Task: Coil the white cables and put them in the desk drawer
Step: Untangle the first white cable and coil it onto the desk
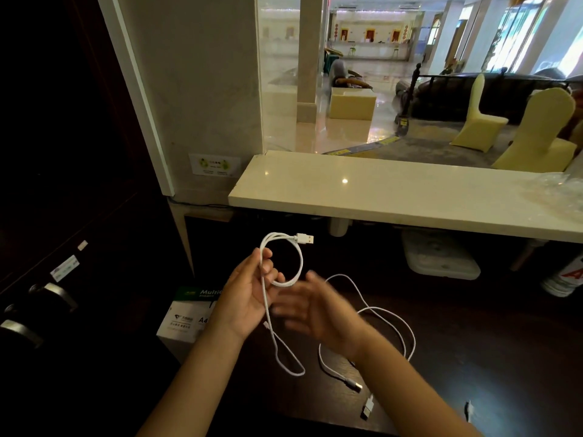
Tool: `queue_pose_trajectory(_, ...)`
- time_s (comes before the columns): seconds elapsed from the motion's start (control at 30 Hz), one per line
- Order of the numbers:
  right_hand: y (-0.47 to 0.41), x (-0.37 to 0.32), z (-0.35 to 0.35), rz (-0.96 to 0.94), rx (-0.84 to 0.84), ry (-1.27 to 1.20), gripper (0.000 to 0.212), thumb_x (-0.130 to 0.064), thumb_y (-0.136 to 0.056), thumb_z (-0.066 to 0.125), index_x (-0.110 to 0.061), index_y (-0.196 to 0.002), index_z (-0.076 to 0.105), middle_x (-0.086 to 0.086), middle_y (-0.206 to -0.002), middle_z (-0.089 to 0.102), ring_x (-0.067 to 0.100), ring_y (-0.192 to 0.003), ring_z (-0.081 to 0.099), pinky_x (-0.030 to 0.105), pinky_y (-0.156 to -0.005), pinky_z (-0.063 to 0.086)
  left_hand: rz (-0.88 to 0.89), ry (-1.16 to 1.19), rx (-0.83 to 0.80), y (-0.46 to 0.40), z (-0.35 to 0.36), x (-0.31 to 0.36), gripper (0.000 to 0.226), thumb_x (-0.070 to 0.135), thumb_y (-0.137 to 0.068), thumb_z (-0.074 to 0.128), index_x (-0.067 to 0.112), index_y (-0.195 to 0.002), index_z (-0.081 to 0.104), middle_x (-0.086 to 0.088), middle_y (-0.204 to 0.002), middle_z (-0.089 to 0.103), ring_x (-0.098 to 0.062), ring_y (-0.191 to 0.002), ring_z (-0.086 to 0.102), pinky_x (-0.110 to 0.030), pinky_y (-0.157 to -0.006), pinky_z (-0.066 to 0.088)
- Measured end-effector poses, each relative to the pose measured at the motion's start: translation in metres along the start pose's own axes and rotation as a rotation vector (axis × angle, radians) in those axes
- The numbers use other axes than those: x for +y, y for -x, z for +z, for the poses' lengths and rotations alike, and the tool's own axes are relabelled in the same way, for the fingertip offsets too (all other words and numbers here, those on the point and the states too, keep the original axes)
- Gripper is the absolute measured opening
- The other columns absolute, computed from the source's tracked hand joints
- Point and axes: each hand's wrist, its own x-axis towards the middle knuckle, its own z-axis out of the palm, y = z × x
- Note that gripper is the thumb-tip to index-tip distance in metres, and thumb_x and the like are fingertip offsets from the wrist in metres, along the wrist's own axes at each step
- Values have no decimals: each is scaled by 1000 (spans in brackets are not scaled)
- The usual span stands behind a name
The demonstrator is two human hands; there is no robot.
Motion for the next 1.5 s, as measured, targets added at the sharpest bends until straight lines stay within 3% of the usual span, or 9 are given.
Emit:
queue_pose_trajectory(0.07, 7, 16, 10, 38, -132, 228, 35, -39, -92, 38, -15, -94, 64, 0, -81, 70, 14, -81, 65, 27, -84, 46, -1, 19, 5, -3, -1, 4, 28, 22, -96, 37, 12, -78, 55, 6, -45, 49, -2, -40, 47, -17, -54, 52)
queue_pose_trajectory(0.27, 16, 5, -10, 0, -162, 419, 20, -19, -90, 47, -15, -77, 62, -9, -56, 46, 2, -51, 46, 13, -57, 45, -3, -143, -33, -2, -13, 18, 23, 24, -93, 40, 12, -81, 55, 7, -46, 44, -2, -39, 42, -17, -51, 49)
queue_pose_trajectory(0.43, 21, -25, -67, 16, -137, 714, 18, -17, -88, 56, -22, -76, 68, -2, -64, 57, 7, -59, 50, 20, -62, 40, -69, -117, -166, 3, -30, 35, 32, 32, -58, 83, 12, -75, 65, 7, -48, 43, -3, -40, 41, -17, -44, 45)
queue_pose_trajectory(0.57, 15, -48, -83, -37, 81, 887, 22, -16, -85, 65, -16, -63, 59, -8, -55, 55, 2, -52, 50, 17, -58, 42, -47, -148, -210, 10, -33, 37, 27, 35, -59, 81, 15, -70, 68, 8, -45, 44, -1, -37, 39, -12, -36, 34)
queue_pose_trajectory(0.7, 0, -65, -81, -112, 393, 1080, 36, -33, -78, 72, -15, -55, 50, -5, -47, 42, 4, -41, 38, 21, -49, 35, -3, -483, -105, 19, -29, 29, 25, 25, -87, 47, 9, -78, 64, 4, -45, 48, -5, -38, 42, -15, -39, 35)
queue_pose_trajectory(0.83, -5, -71, -55, -173, 581, 1007, 32, -26, -85, 64, -15, -57, 54, -2, -47, 40, 9, -40, 37, 20, -42, 32, 24, -753, 8, 25, -23, 17, 25, 17, -96, 41, 4, -89, 61, 0, -55, 62, -8, -48, 55, -21, -51, 41)
queue_pose_trajectory(1.03, 14, -70, 1, -245, 346, 434, 30, -4, -93, 40, -9, -84, 68, -4, -51, 40, 8, -43, 33, 17, -44, 29, 108, -764, 184, 25, -21, -1, 24, 16, -96, 40, 4, -88, 60, -3, -69, 74, -10, -55, 64, -27, -59, 42)
queue_pose_trajectory(1.3, 13, -21, 34, -456, 258, 949, 15, -17, -88, 56, -17, -97, 68, -7, -63, 58, 1, -53, 46, 13, -54, 35, 174, -763, 232, 22, -6, -13, 23, 15, -95, 42, 7, -92, 63, 0, -76, 72, -7, -70, 66, -27, -66, 45)
queue_pose_trajectory(1.5, 12, 6, 32, -711, 293, 1315, 19, -25, -86, 51, -11, -92, 61, 3, -88, 62, 18, -75, 58, 36, -64, 49, 31, -469, 159, 20, -5, -16, 11, 8, -79, 64, 7, -90, 66, -10, -88, 72, -19, -84, 69, -25, -68, 55)
